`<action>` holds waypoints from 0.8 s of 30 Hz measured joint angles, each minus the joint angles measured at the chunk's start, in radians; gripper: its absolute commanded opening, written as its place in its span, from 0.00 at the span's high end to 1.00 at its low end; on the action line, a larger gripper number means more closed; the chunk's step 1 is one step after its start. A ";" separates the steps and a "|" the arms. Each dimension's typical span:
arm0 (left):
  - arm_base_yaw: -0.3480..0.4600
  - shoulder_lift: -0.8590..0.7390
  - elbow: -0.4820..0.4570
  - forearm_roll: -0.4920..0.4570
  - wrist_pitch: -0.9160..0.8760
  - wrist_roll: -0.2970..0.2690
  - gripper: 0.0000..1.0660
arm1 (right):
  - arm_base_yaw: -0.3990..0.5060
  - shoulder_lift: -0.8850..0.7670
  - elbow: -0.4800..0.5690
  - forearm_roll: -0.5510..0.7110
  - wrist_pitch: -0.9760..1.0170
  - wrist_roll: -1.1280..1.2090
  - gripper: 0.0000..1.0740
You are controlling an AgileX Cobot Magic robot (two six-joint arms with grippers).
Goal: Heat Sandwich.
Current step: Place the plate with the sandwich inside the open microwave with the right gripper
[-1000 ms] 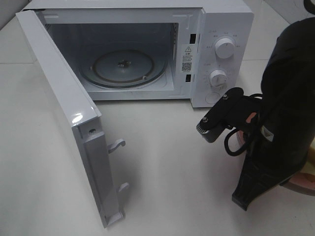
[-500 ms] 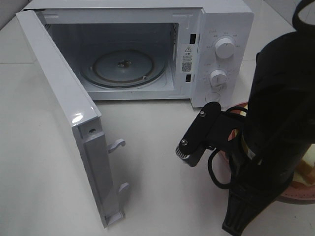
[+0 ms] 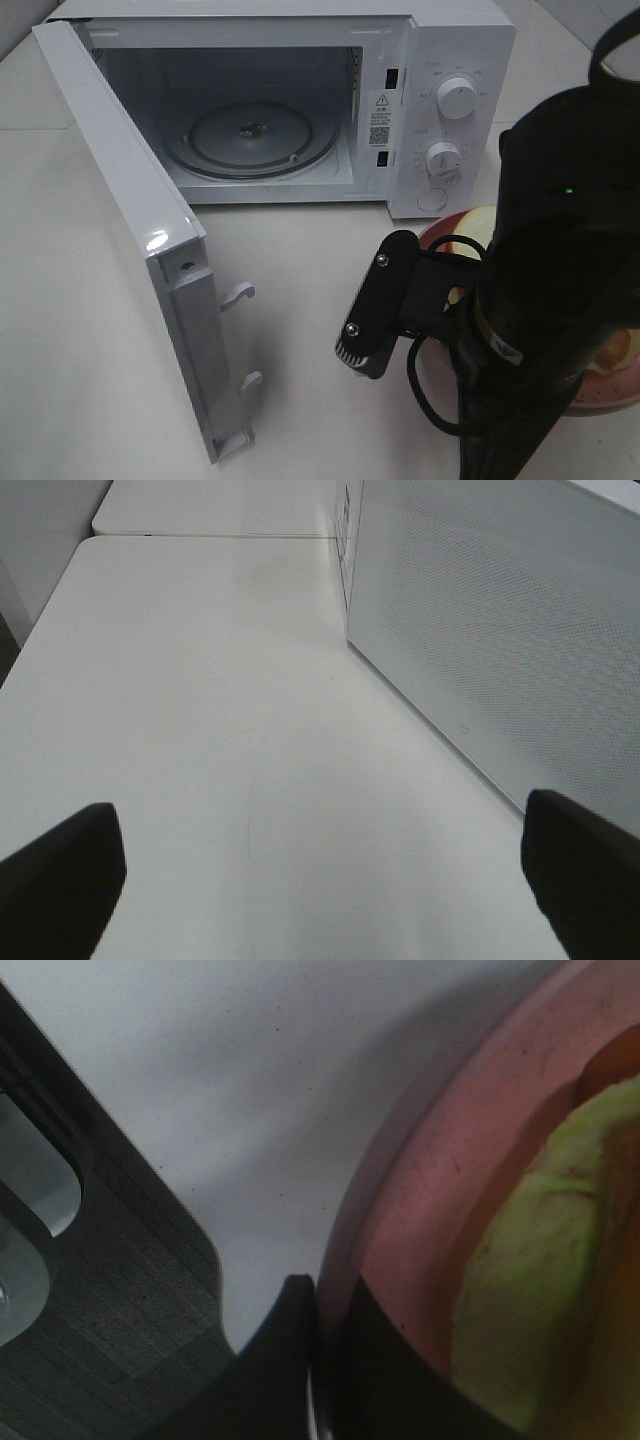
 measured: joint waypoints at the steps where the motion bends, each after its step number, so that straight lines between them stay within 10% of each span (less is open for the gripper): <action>1: 0.000 0.000 0.000 0.000 0.000 0.000 0.03 | 0.000 0.000 0.000 0.000 0.000 0.000 0.98; 24: 0.000 0.000 0.000 0.000 0.000 0.000 0.03 | 0.000 0.000 0.000 -0.007 -0.138 -0.345 0.99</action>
